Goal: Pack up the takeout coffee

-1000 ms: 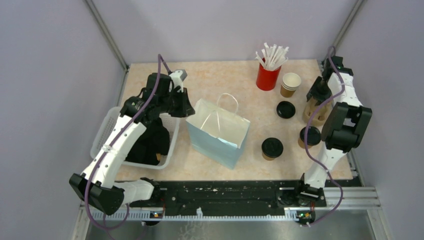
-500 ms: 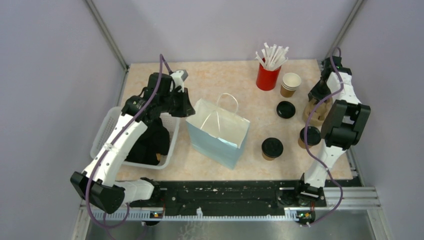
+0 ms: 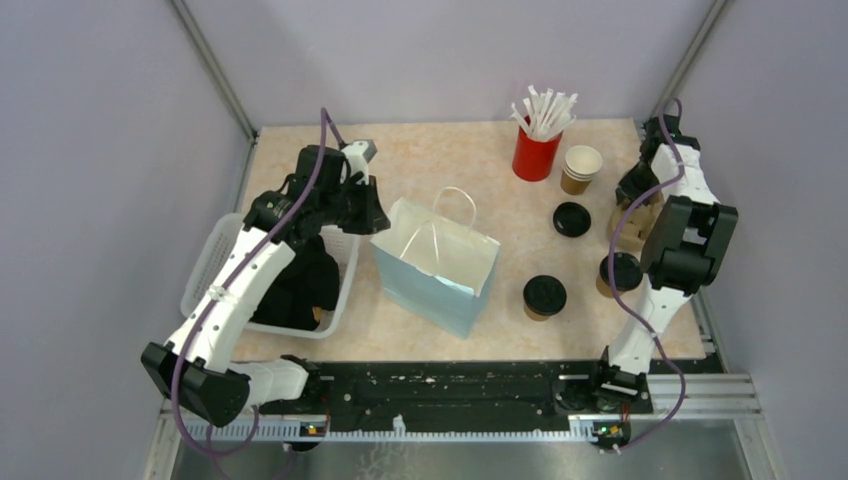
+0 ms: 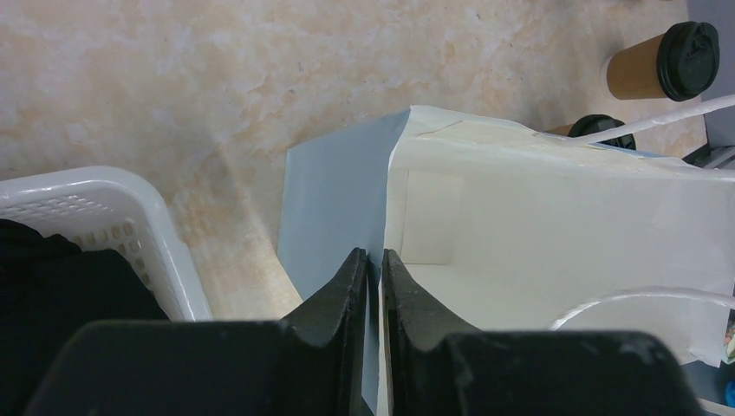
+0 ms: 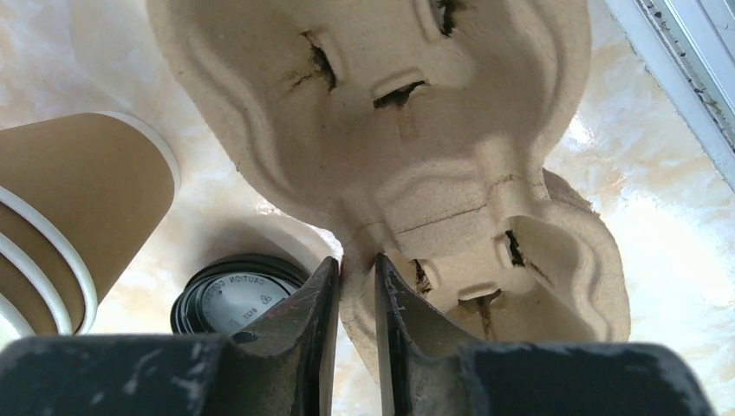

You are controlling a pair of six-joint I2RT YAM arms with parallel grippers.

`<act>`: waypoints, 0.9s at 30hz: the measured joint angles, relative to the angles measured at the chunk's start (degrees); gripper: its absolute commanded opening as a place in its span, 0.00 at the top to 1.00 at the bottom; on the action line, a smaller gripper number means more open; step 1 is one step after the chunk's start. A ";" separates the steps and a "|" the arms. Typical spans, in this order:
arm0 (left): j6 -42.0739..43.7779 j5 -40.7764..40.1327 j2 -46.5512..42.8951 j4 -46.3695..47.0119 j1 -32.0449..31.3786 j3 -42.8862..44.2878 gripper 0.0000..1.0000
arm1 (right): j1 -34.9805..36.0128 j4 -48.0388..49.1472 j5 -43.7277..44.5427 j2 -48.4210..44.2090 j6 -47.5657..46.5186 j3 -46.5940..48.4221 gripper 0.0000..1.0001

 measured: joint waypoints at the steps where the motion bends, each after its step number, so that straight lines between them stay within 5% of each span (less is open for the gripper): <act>1: 0.04 0.00 0.07 0.00 0.00 0.02 0.82 | 0.00 0.00 0.04 0.00 0.04 0.02 0.82; 27: 0.13 -0.15 0.48 0.00 0.00 0.02 0.82 | -0.02 4.09 -1.33 -3.52 0.02 -2.10 0.80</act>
